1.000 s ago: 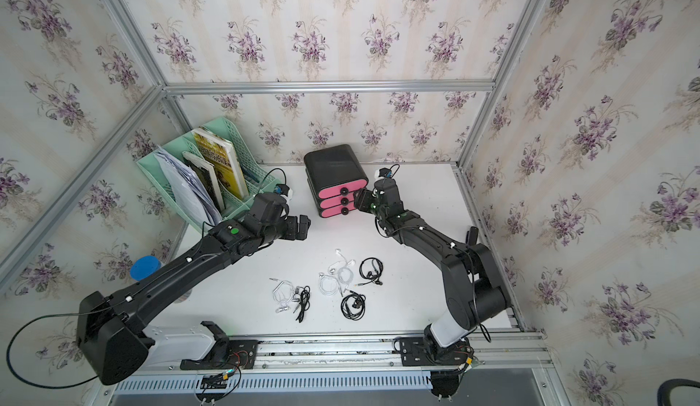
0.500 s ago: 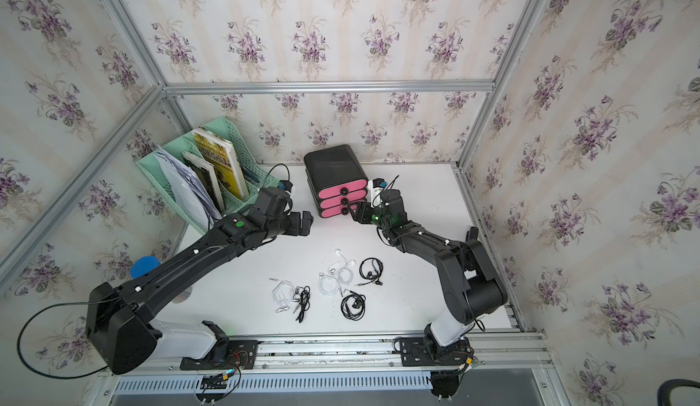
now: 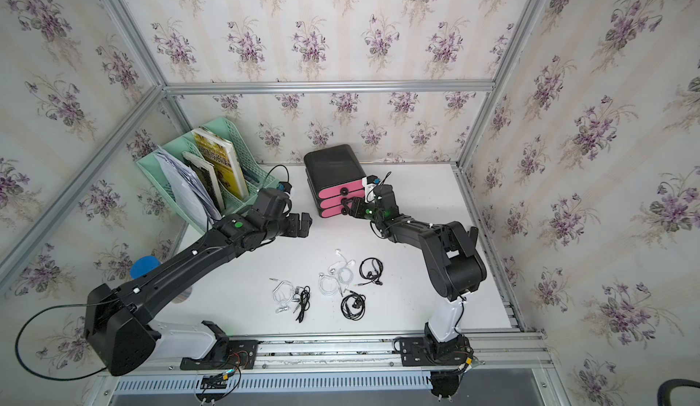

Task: Place the wired earphones into the drawer by color
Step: Open the drawer in the storage box.

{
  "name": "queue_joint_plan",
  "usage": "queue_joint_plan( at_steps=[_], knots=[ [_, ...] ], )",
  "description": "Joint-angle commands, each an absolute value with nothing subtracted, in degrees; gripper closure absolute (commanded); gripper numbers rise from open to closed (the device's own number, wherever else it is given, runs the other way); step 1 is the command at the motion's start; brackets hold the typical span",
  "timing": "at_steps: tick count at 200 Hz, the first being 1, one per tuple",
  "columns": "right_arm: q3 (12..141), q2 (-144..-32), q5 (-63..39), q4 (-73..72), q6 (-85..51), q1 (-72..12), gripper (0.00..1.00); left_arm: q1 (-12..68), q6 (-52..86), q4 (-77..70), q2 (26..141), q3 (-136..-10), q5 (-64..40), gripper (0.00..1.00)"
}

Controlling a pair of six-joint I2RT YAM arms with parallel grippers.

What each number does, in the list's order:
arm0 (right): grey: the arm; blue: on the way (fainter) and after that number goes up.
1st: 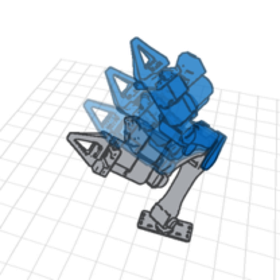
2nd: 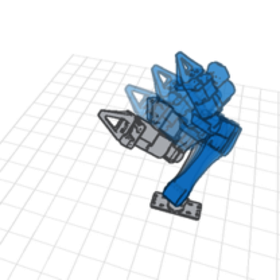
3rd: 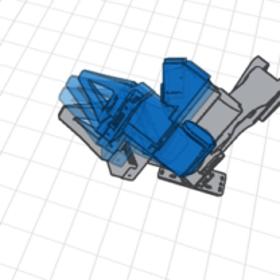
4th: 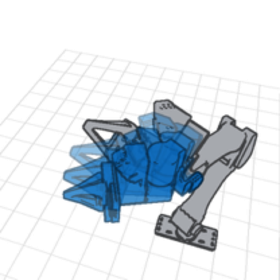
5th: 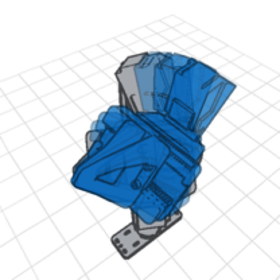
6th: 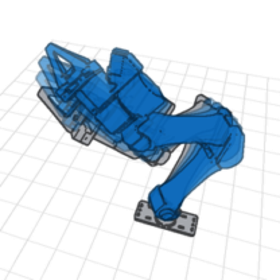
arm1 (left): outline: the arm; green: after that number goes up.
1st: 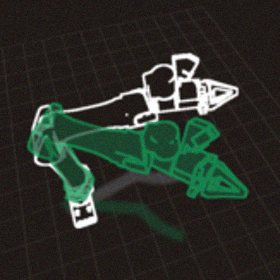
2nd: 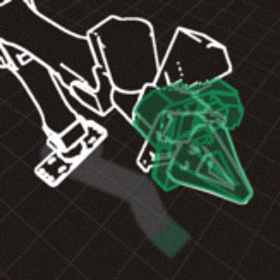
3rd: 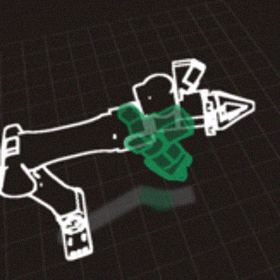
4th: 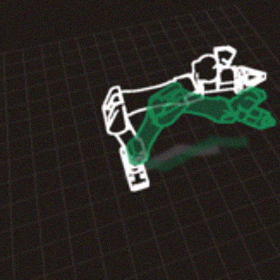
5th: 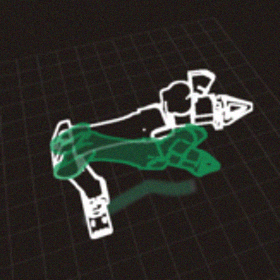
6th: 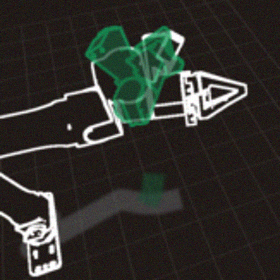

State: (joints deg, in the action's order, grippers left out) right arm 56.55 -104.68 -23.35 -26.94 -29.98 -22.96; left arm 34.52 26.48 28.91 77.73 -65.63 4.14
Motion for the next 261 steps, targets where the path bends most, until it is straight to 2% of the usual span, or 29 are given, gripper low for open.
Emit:
queue_joint_plan(
  at_steps=[1, 114, 261],
  knots=[
    [57.82, -106.12, -22.93, -28.00, -30.68, -23.35, 0.47, 34.47, 26.45, 29.18, 77.34, -65.42, 4.48, 0.01],
    [58.41, -109.76, -18.08, -31.71, -33.18, -24.69, 0.54, 34.38, 26.67, 29.57, 75.59, -64.14, 5.10, 0.01],
    [59.76, -112.04, -17.01, -34.81, -34.55, -25.15, 0.62, 33.79, 26.99, 29.28, 74.53, -62.65, 5.19, 0.01]
  ],
)
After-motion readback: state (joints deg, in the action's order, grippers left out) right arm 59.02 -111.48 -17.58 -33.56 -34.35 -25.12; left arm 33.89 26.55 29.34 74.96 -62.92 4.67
